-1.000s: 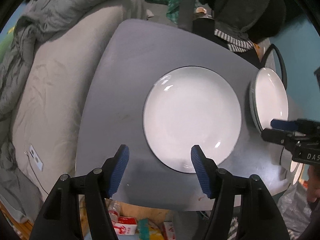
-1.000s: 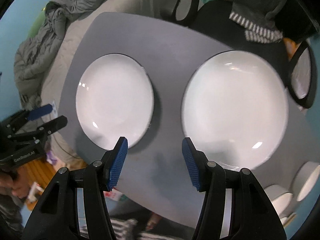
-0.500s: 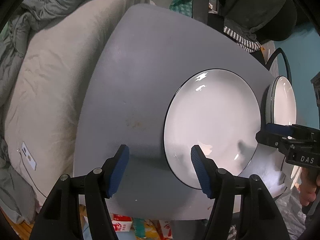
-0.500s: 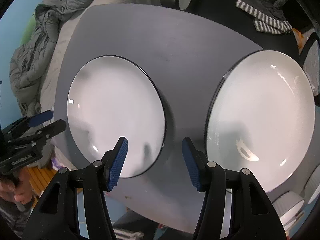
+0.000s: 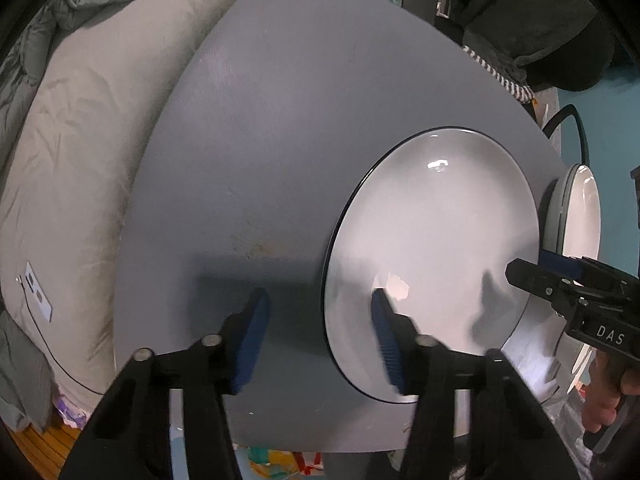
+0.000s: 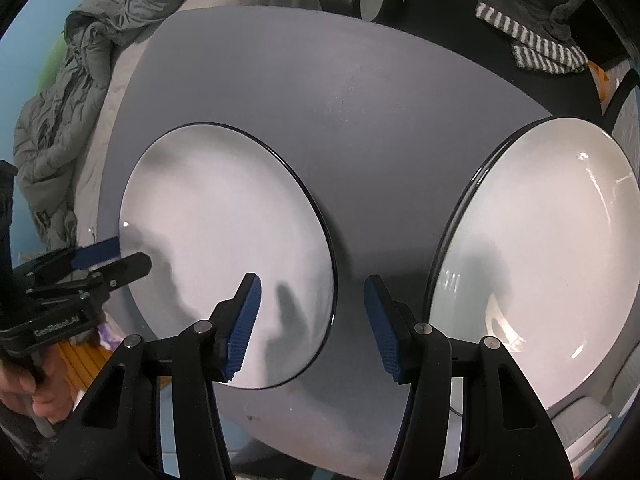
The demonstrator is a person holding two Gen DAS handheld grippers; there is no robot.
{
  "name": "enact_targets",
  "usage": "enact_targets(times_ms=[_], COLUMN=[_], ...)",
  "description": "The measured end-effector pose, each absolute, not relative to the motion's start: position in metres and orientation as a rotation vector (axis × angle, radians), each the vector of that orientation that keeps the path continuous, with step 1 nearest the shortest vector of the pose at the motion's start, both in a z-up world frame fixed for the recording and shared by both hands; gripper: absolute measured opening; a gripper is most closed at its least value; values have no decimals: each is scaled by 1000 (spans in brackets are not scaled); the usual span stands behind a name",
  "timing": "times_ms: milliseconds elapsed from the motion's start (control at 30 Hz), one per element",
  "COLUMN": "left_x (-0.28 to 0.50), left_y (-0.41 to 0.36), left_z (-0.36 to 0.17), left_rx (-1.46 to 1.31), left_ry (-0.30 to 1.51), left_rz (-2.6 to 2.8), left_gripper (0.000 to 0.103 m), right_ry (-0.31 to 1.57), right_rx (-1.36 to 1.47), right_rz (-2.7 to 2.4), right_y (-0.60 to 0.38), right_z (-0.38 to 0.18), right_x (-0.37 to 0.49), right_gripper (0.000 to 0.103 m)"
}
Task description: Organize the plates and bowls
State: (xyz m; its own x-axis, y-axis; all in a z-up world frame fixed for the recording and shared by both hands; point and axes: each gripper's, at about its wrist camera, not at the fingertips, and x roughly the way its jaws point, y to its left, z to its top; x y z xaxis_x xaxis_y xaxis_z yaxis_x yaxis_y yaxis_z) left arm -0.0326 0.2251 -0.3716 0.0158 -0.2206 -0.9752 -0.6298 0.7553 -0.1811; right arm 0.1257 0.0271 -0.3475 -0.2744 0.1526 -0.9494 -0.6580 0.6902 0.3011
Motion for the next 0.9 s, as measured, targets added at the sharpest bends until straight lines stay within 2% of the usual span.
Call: enact_targets(times_ms=[67, 200, 333, 400, 900], left_x=[-32, -32, -32, -27, -26], left_y=[224, 223, 222, 219, 207], left_z=[-375, -376, -374, -376, -369], left_rx=[-715, -726, -730, -727, -664], left_ry=[1571, 1573, 1567, 1572, 1571], left_rz=[368, 364, 359, 346, 357], left_gripper=[33, 30, 22, 20, 18], right_ry=[1682, 1686, 1683, 1681, 1674], right_rx=[-410, -416, -431, -445, -484], right_rz=[824, 825, 819, 806, 779], right_y=[27, 29, 31, 32, 34], right_z=[-349, -351, -353, -354, -353], right_x=[126, 125, 124, 124, 119], right_gripper=[43, 27, 21, 15, 12])
